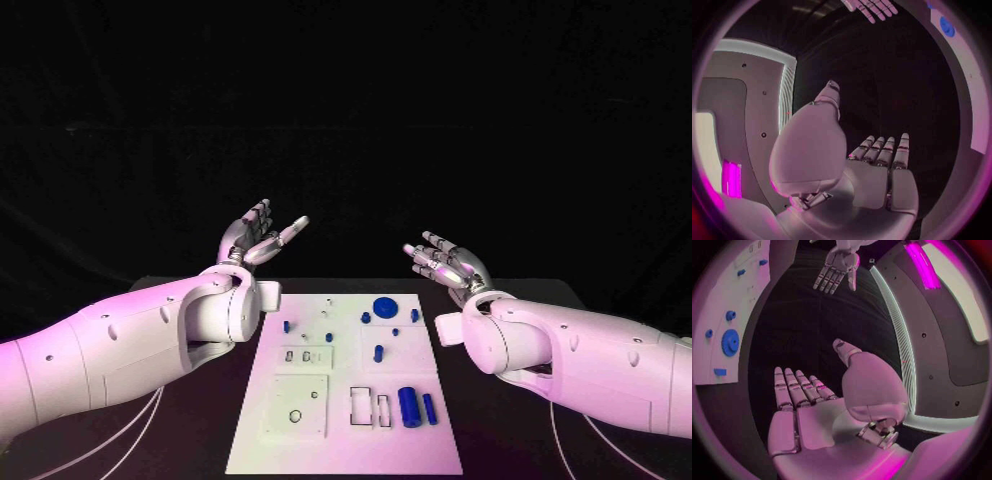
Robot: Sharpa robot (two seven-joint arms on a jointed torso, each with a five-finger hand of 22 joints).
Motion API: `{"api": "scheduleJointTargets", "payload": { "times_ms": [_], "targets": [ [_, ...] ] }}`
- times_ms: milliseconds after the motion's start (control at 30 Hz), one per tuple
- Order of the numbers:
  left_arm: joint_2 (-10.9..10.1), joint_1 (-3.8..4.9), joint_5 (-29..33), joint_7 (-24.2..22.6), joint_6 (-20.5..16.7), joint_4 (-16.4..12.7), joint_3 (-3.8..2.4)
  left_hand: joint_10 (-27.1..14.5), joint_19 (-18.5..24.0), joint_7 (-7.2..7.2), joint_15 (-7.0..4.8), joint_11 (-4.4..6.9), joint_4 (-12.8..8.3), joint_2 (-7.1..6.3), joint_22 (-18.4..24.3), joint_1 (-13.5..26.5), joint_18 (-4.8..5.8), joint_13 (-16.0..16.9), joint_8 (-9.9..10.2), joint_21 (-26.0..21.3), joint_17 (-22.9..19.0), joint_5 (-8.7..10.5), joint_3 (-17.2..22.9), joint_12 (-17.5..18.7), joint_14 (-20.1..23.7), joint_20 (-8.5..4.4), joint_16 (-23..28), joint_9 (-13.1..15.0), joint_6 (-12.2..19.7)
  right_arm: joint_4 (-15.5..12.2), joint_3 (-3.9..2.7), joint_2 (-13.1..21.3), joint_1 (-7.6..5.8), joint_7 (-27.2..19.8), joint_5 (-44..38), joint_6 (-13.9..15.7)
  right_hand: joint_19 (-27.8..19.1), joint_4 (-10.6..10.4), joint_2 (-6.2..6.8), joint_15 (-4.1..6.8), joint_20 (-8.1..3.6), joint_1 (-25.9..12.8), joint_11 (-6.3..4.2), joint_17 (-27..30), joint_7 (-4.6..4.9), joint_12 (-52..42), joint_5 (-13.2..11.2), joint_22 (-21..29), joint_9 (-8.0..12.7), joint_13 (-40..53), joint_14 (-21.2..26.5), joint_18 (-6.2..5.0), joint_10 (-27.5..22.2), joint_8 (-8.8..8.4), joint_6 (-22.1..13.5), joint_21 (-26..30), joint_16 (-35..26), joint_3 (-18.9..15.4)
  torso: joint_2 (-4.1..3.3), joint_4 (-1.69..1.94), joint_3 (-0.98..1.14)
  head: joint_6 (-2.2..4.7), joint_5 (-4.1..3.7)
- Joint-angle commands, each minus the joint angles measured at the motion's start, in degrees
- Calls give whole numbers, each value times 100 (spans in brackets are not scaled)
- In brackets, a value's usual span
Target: Assemble the parts on the task board
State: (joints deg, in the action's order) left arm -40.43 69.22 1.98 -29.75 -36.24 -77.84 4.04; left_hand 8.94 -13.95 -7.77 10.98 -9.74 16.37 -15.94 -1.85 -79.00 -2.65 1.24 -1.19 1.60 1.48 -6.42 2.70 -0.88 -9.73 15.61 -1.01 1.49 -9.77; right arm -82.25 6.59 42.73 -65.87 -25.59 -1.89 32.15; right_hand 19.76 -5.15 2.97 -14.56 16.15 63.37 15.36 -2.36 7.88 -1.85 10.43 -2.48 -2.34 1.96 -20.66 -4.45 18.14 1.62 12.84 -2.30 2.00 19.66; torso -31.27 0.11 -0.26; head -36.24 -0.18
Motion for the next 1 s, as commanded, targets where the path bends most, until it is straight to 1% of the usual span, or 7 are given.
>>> {"api": "scheduleJointTargets", "payload": {
  "times_ms": [33, 233, 300, 467, 600, 767, 1000],
  "targets": [
    [17, 11, 75, -150, 377, 6, 0, 28, -23, -494, 78, -67, 96, -60, -15, -320, -105, 12, -35, 31, 15, -42, 3, -44, -37, 100, -47, 13, -79, 109, 61, -33, -74, 275, -348, -1017, 397, 102, -1, -4, 55, 439, 36, -75, 939, -80, 41, -71, -67, 48, -527, -141, 480, 102, 362, -146, 134, 161, 0, 0, -1, 0, 0],
    [17, 11, 75, -150, 377, 6, 0, 236, -58, -568, 155, -142, 90, 11, -30, -388, -147, 43, -89, 59, 60, -20, 70, -88, -255, 105, -106, 52, -266, 196, 133, -56, -139, 338, -407, -1243, 1574, 582, 34, 232, 38, 934, -128, -361, 896, -411, 18, -246, -352, 184, -2612, -377, 2591, 536, 1864, -537, 653, 399, 0, 0, -1, 0, 0],
    [-169, 13, 76, -185, 485, -82, 0, 298, -83, -578, 161, -156, 92, 35, -36, -405, -158, 51, -105, 68, 72, -13, 90, -100, -318, 105, -122, 64, -323, 382, 131, 1, -190, 211, -1882, -616, 2050, 700, 60, 308, 34, 1020, -193, -389, 856, -489, 2, -307, -441, 198, -2849, -454, 3075, 684, 2369, -681, 734, 479, -30, 30, -35, -105, 16],
    [-244, 16, 72, -233, 478, -134, 0, 1929, -1707, -760, 243, -430, 57, 580, -322, -640, -385, 224, -549, 587, 411, 141, 595, -479, -2139, 117, -701, 329, -1679, 439, 127, 28, -265, 230, -2580, -438, 2452, 869, 140, 464, 19, 1075, -336, -424, 739, -501, -41, -344, -588, 176, -3283, -591, 3615, 932, 3334, -863, 843, 706, -108, 92, -28, -115, -33],
    [-316, 23, 39, -235, 498, -194, 0, 3727, -2959, -696, -10, -326, 17, 845, -534, -802, -734, 259, -942, 1178, 707, 211, 874, -735, -3710, 87, -1289, 562, -2892, 488, 123, 44, -315, 291, -3058, -426, 2724, 936, 244, 566, -60, 1042, -433, -445, 650, -463, -84, -372, -609, 168, -3590, -610, 3977, 992, 3628, -993, 913, 929, -157, 120, -25, -121, -72],
    [-453, 45, -44, -209, 537, -350, 0, 4278, -3380, -624, -173, -170, -21, 875, -581, -871, -797, 253, -1184, 1401, 842, 228, 1010, -740, -4210, 7, -1458, 696, -3623, 530, 118, 75, -375, 425, -3628, -494, 2941, 980, 345, 653, -146, 998, -506, -463, 597, -375, -118, -390, -614, 170, -3850, -612, 4251, 1014, 3812, -1093, 963, 1132, -227, 128, -35, -118, -104],
    [-655, 89, -103, -125, 650, -635, -1, 4691, -3687, -552, -300, -73, -36, 831, -633, -887, -796, 260, -1286, 1599, 998, 232, 1135, -720, -4582, -118, -1607, 729, -3882, 561, 107, 74, -466, 768, -4501, -692, 3319, 1039, 438, 789, -295, 992, -601, -542, 523, -326, -118, -480, -637, 186, -4242, -617, 4536, 1061, 3976, -1322, 1100, 1217, -346, 137, -42, -84, -130]
  ]
}}
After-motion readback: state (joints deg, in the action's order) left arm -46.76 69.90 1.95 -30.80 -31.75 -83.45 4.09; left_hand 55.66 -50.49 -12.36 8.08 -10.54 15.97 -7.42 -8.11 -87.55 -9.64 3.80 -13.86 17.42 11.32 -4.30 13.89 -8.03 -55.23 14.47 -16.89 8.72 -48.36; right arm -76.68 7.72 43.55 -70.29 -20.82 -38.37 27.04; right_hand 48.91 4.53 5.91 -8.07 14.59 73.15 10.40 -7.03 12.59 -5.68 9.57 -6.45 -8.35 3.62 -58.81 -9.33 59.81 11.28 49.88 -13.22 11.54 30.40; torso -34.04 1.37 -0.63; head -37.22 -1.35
